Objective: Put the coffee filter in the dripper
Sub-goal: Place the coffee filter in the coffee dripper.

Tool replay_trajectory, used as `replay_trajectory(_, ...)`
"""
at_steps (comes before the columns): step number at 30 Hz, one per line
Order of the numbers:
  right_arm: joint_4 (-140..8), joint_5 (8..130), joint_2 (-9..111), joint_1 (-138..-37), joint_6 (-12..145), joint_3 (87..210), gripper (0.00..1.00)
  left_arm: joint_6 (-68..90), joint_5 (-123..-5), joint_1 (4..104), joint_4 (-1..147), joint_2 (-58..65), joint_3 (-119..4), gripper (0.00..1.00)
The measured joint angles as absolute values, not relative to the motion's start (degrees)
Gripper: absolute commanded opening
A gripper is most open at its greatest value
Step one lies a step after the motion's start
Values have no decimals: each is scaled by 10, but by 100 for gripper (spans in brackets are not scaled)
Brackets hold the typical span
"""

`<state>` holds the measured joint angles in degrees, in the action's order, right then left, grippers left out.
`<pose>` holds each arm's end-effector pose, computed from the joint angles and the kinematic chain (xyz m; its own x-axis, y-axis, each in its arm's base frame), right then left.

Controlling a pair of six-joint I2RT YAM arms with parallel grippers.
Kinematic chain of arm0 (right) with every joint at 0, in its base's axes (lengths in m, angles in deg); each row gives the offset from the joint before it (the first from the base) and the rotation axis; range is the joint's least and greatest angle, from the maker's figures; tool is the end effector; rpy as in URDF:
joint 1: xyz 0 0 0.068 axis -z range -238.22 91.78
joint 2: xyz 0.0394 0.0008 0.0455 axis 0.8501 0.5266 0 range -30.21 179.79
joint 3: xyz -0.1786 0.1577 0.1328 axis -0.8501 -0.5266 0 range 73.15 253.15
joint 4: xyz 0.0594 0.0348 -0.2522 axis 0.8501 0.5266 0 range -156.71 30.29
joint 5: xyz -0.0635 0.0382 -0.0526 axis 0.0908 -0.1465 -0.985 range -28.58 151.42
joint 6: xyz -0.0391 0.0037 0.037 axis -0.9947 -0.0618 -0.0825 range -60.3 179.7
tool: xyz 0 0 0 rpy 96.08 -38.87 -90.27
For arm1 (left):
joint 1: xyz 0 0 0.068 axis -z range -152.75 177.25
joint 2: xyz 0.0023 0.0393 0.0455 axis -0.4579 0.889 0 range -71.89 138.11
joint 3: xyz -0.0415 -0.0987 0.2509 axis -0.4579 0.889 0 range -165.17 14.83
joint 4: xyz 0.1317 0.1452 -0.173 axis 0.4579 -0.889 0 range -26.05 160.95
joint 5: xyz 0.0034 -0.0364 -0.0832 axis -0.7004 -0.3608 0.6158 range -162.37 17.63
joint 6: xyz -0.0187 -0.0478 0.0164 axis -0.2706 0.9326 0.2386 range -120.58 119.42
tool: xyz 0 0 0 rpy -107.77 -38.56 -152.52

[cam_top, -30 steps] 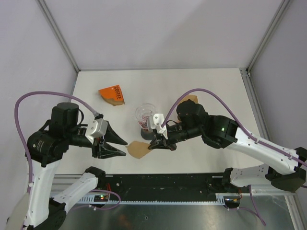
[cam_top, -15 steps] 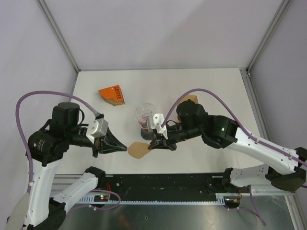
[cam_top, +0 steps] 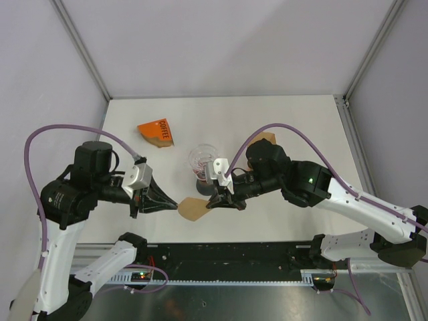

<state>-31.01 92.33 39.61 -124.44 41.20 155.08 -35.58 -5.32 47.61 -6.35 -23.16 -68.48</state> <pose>0.0847 0.2378 0.4293 0.1564 -0.3204 -0.9343 -0.9758 -0.1967 -0.0959 0.0618 -0.0579 0.4408 -0.0794 0.2679 -0.9602 0.9955 -0.0287 -0.0903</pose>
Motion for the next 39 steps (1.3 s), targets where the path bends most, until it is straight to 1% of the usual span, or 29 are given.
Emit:
replay_trajectory(7,-310,925,396,-1244,412,1555,0,-356,-64,476,-64,-231,-688,7)
replay_trajectory(12,-309,930,397,-1245,412,1557,0,-357,-78,476,-64,-226,-705,11)
replay_trajectory(32,-309,934,405,-1249,412,1564,0,-357,-89,476,-63,-224,-714,8)
replay_trajectory(39,-309,936,408,-1251,412,1570,0,-357,-92,477,-63,-223,-712,11)
